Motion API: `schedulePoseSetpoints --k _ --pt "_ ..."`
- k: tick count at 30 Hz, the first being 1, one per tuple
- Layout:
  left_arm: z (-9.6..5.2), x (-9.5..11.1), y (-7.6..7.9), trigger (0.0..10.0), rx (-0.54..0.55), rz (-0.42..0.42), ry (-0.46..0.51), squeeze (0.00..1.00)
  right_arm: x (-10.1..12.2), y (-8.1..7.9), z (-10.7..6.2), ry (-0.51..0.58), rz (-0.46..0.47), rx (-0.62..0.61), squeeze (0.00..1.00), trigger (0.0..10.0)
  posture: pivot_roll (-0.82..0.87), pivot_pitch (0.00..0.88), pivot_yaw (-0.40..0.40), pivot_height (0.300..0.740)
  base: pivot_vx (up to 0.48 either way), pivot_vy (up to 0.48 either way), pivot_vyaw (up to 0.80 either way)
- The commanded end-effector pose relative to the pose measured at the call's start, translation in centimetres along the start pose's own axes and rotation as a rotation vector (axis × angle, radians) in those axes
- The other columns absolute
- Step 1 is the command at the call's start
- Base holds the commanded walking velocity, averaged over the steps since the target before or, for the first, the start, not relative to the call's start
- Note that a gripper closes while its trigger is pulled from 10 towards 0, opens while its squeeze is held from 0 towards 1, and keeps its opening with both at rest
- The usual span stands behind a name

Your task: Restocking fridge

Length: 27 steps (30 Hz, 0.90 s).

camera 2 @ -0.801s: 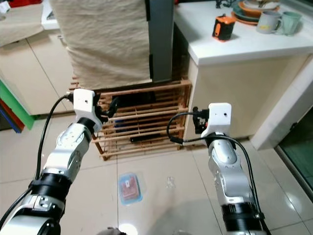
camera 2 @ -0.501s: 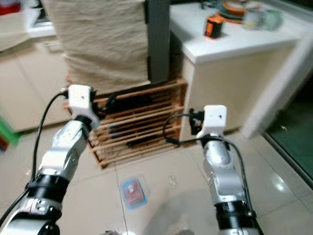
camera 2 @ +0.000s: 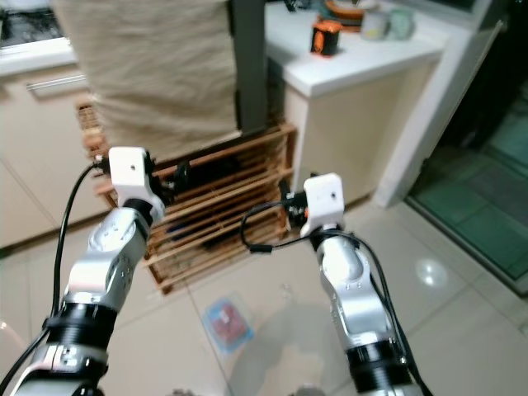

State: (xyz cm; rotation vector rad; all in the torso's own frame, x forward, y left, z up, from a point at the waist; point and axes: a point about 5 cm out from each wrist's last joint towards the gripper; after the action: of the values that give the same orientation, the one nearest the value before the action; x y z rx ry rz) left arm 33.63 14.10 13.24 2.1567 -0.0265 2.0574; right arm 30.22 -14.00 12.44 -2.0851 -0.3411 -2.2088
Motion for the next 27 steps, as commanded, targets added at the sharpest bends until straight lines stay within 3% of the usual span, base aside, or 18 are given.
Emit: schedulePoseSetpoints --k 1,7,13,14,20,27 --pt "-0.1 0.3 0.1 10.0 0.001 -0.011 0.006 1.0 0.8 0.3 0.1 0.036 -0.004 -0.011 0.0 10.0 -0.14 0.006 0.052 0.74 0.0 0.3 0.0" --pt "0.1 -0.1 -0.3 10.0 0.027 -0.028 -0.033 1.0 1.2 0.2 0.1 0.056 -0.007 -0.003 0.0 10.0 -0.14 0.005 0.051 0.74 0.0 0.387 0.0" --pt "0.1 -0.1 -0.2 10.0 0.033 0.004 -0.035 1.0 1.2 -0.1 -0.1 0.066 -0.008 0.015 0.0 10.0 -0.14 0.007 0.047 0.74 0.0 0.465 -0.65" --pt "0.1 0.0 -0.2 10.0 0.031 0.005 -0.025 0.0 1.4 -0.2 -0.2 0.077 -0.019 0.024 0.0 10.0 -0.14 0.007 0.047 0.74 0.0 0.0 0.0" --pt "0.0 0.6 -0.4 10.0 0.039 0.027 0.022 0.0 1.8 -1.5 -1.2 0.107 -0.048 0.107 0.0 10.0 -0.14 0.009 0.046 0.74 0.145 0.0 0.0" --pt "-0.1 0.5 -1.5 10.0 0.085 0.023 0.022 0.0 2.0 -0.4 -1.6 0.112 -0.018 0.054 0.0 10.0 -0.14 0.014 0.051 0.74 0.451 0.0 0.0"
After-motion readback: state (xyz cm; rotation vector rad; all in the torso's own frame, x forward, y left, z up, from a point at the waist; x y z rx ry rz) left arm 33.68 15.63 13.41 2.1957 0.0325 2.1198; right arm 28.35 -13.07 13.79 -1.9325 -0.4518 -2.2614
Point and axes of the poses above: a point about 5 cm out from each wrist's last joint towards the gripper, its own z axis pointing out of the wrist towards the gripper, its own x axis along the axis of the wrist's last joint, y = z × x, and after that the axes turned 1 degree about z, right-handed
